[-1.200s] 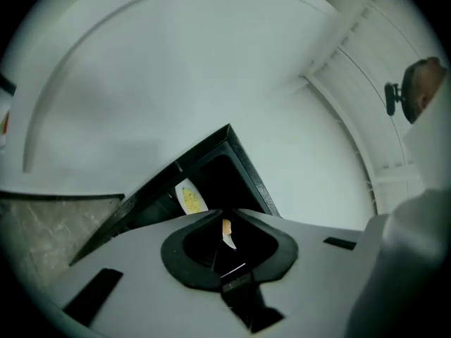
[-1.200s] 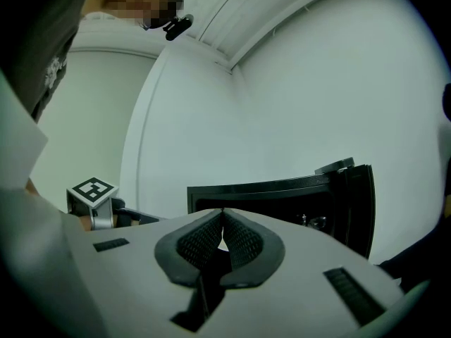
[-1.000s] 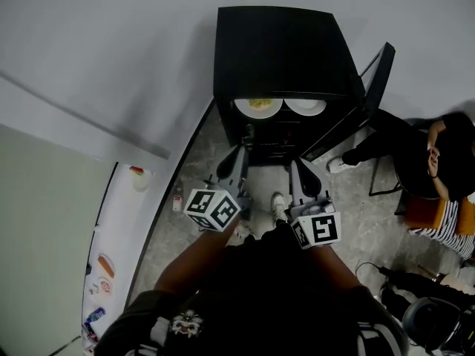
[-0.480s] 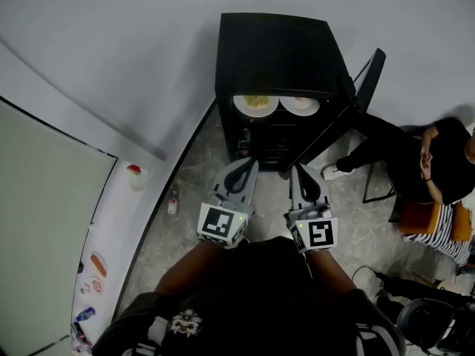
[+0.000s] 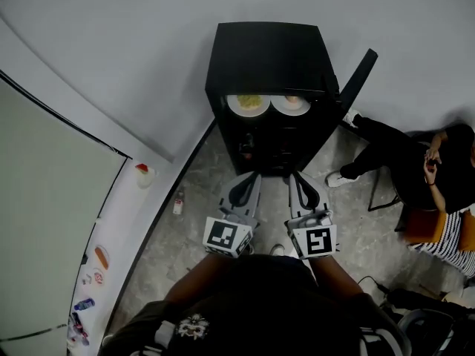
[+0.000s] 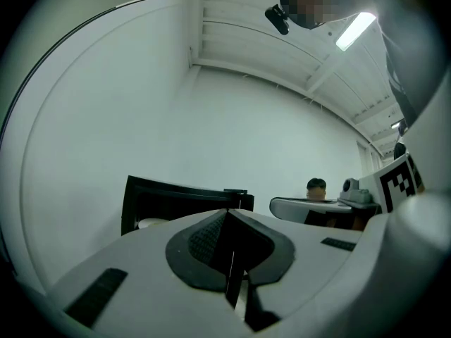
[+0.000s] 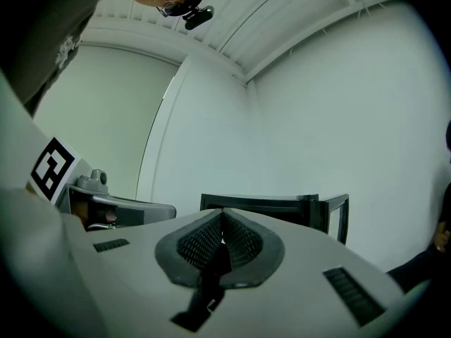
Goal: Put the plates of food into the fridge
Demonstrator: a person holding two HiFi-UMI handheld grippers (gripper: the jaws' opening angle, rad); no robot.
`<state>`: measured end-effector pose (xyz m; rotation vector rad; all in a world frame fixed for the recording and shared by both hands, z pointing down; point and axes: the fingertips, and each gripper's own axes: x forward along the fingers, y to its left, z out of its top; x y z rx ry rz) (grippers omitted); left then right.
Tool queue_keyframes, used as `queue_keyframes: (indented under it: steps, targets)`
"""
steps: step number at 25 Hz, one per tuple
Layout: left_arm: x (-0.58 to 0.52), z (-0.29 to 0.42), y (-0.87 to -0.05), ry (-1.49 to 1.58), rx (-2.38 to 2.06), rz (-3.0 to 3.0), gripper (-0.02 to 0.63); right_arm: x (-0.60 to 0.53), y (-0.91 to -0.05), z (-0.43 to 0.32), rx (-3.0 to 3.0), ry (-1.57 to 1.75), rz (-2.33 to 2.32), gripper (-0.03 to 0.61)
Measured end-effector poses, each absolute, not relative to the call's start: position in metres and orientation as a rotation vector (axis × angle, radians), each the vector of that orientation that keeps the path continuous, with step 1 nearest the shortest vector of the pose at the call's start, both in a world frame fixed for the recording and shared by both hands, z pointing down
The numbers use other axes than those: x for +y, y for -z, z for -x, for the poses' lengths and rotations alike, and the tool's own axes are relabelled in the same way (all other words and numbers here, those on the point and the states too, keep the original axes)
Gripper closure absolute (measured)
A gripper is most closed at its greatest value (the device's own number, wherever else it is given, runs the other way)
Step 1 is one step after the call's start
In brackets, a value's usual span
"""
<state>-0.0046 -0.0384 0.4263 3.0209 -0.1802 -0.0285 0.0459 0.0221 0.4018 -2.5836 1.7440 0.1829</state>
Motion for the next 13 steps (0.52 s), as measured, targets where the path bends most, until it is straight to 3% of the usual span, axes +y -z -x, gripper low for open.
queue_keyframes:
  steps: [13]
  targets:
    - [0.014, 0.016, -0.413, 0.068, -0.313, -3.056, 0.591, 0.079, -0.408, -0.042, 1.787, -0.192, 2.523, 0.554]
